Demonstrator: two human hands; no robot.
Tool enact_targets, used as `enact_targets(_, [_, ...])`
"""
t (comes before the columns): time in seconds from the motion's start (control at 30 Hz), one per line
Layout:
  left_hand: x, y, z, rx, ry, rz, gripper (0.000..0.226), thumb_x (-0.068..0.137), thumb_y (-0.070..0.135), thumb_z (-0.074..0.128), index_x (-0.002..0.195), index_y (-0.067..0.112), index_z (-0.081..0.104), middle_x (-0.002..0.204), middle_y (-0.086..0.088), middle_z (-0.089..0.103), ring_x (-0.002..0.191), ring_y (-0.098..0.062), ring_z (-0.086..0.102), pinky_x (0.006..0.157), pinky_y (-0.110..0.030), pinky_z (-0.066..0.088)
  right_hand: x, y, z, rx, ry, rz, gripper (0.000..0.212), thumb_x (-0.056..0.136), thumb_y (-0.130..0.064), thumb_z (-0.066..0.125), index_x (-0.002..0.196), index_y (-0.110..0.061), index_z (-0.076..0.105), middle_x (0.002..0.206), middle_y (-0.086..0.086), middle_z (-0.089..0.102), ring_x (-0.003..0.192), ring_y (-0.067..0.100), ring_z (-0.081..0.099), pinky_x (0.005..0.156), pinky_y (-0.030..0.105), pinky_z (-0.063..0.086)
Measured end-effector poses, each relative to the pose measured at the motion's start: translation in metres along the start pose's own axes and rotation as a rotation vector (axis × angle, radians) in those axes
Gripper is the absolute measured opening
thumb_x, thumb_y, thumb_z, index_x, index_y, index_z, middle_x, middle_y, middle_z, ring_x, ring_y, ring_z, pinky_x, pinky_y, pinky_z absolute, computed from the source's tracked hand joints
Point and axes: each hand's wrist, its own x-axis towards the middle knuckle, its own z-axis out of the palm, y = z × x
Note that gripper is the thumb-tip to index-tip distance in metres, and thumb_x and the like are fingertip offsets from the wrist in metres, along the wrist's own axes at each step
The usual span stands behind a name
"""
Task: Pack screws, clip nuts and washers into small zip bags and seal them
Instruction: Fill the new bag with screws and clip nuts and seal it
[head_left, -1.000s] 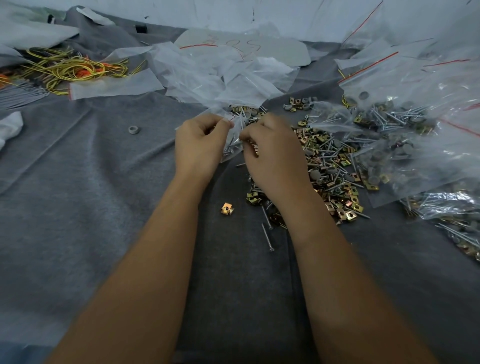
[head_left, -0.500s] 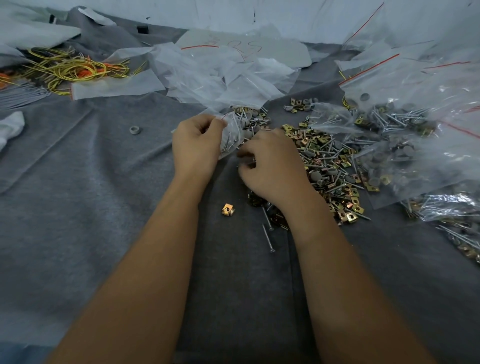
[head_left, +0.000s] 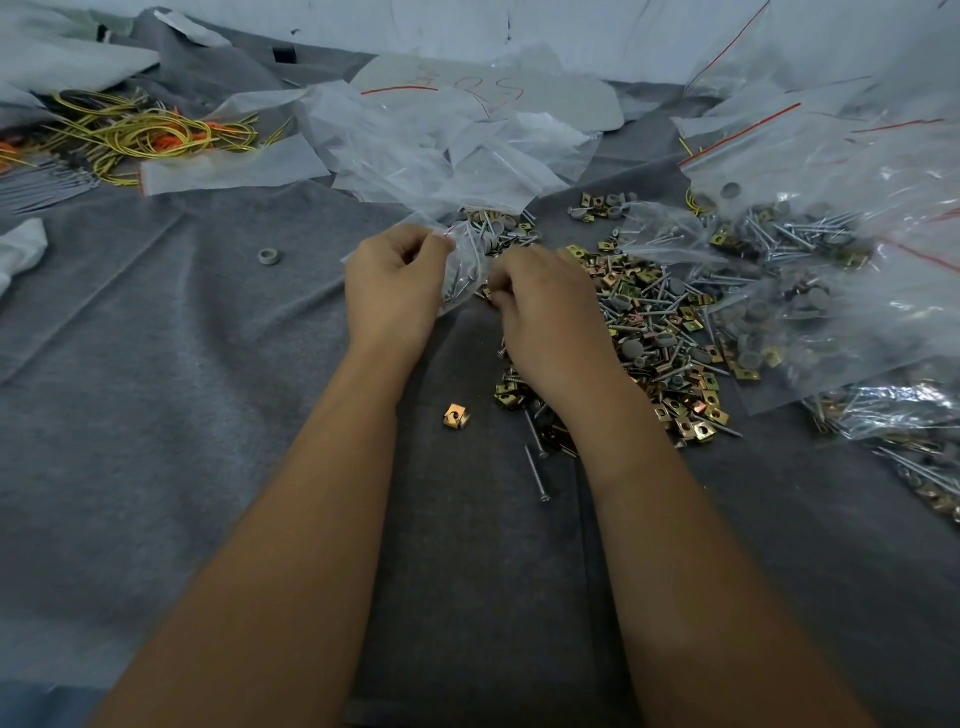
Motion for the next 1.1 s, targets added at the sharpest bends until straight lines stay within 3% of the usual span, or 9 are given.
enact_targets(0.13, [-0.002,0.0,-0.001,0.056,-0.043,0.059,0.029,0.09,0.021,0.058,0.083,-0.005,0.069,0.063,-0.014,0.055,0.056,-0.005,0.041,0.053,-0.021,0.033,0.002,-0.001,-0.007,0.412,0.152,0.187,0.016,0.092,-0.007,0.059,0.104,-0.016,0.064,0.097,-0.004,0.058,0.081,0.003,0.051,0.069,0.009,0.038])
enact_targets(0.3, [-0.004,0.002,0.001,0.08,-0.102,0.088,0.029,0.09,0.021,0.06,0.082,-0.005,0.069,0.057,-0.006,0.047,0.052,-0.008,0.037,0.053,-0.028,0.033,0.003,-0.006,-0.014,0.739,0.284,0.273,0.018,0.085,-0.006,0.066,0.084,-0.024,0.066,0.077,-0.009,0.065,0.071,0.003,0.061,0.065,0.015,0.051])
enact_targets(0.5, [-0.006,0.005,-0.001,0.094,-0.151,0.11,0.028,0.091,0.019,0.058,0.083,-0.004,0.07,0.056,-0.012,0.049,0.052,-0.006,0.038,0.052,-0.025,0.033,0.003,-0.008,-0.005,0.741,0.16,0.254,0.022,0.086,-0.004,0.067,0.089,-0.025,0.067,0.085,-0.005,0.069,0.08,0.008,0.067,0.075,0.029,0.058])
enact_targets(0.6, [-0.005,0.004,-0.001,0.11,-0.142,0.096,0.029,0.092,0.02,0.057,0.083,-0.005,0.069,0.055,-0.003,0.045,0.048,-0.004,0.034,0.05,-0.025,0.03,0.002,-0.008,-0.003,0.716,0.103,0.246,0.026,0.087,-0.008,0.067,0.11,-0.02,0.068,0.101,-0.001,0.069,0.088,0.005,0.065,0.079,0.018,0.053])
enact_targets(0.7, [-0.002,0.002,-0.001,0.124,-0.075,0.076,0.03,0.092,0.018,0.056,0.082,-0.009,0.065,0.054,-0.003,0.043,0.048,-0.006,0.032,0.049,-0.026,0.028,0.002,-0.009,-0.008,0.599,0.138,0.201,0.014,0.086,-0.012,0.068,0.097,-0.021,0.07,0.095,-0.006,0.066,0.079,0.0,0.059,0.068,0.008,0.044])
enact_targets(0.87, [0.002,-0.004,-0.003,0.136,0.037,0.006,0.029,0.089,0.019,0.054,0.085,-0.007,0.067,0.053,-0.003,0.044,0.048,-0.009,0.033,0.05,-0.029,0.028,-0.001,-0.007,-0.026,0.523,-0.175,0.134,0.011,0.084,-0.016,0.07,0.077,-0.024,0.071,0.069,-0.014,0.063,0.064,-0.006,0.056,0.06,0.01,0.041])
enact_targets(0.93, [0.003,-0.005,-0.003,0.13,0.07,-0.002,0.029,0.089,0.019,0.053,0.084,-0.007,0.067,0.055,-0.009,0.047,0.051,-0.01,0.036,0.051,-0.03,0.03,-0.001,-0.003,-0.035,0.478,-0.41,0.131,0.005,0.08,-0.021,0.076,0.08,-0.024,0.072,0.072,-0.013,0.064,0.064,-0.008,0.056,0.061,0.012,0.042])
enact_targets(1.0, [0.003,-0.003,-0.003,0.091,0.126,-0.003,0.029,0.091,0.02,0.054,0.08,-0.004,0.066,0.053,-0.005,0.046,0.051,-0.009,0.036,0.053,-0.029,0.031,-0.002,0.003,-0.042,0.398,-0.664,0.089,0.021,0.074,-0.026,0.083,0.091,-0.024,0.071,0.087,-0.012,0.061,0.071,-0.006,0.055,0.062,0.008,0.04])
enact_targets(1.1, [0.001,0.003,-0.005,-0.024,0.273,0.052,0.025,0.094,0.022,0.053,0.071,0.019,0.062,0.051,0.009,0.042,0.05,-0.003,0.036,0.053,-0.024,0.032,-0.004,0.008,-0.044,0.264,-0.74,0.053,0.033,0.071,-0.025,0.085,0.098,-0.033,0.067,0.099,-0.015,0.054,0.081,-0.006,0.05,0.061,0.002,0.035])
